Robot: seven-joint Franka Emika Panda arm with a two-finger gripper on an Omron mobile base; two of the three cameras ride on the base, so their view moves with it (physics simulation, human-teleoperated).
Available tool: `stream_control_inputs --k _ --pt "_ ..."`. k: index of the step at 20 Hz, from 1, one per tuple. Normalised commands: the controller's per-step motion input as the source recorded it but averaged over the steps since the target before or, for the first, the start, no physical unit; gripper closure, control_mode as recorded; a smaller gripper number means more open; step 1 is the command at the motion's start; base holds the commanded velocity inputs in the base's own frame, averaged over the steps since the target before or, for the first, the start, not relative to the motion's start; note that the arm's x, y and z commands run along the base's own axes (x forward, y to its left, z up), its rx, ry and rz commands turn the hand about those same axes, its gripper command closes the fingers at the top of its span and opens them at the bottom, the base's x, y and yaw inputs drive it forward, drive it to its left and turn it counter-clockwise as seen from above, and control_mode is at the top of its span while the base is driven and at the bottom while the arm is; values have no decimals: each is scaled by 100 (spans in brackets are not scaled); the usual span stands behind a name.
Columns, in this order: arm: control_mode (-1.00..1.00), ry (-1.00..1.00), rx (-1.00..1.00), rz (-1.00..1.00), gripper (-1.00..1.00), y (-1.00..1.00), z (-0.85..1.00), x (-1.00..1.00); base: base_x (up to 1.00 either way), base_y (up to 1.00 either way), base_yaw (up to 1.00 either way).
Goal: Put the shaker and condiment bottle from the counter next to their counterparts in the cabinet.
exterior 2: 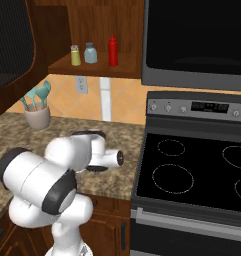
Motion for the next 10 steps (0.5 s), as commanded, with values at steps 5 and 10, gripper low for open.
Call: stream_control_inputs --k 5,10 --pt "-100 -1 0 -3 100 0 75 0 0 0 0" --pt "-100 0 0 -7 100 -9 72 -10 0 0 0"
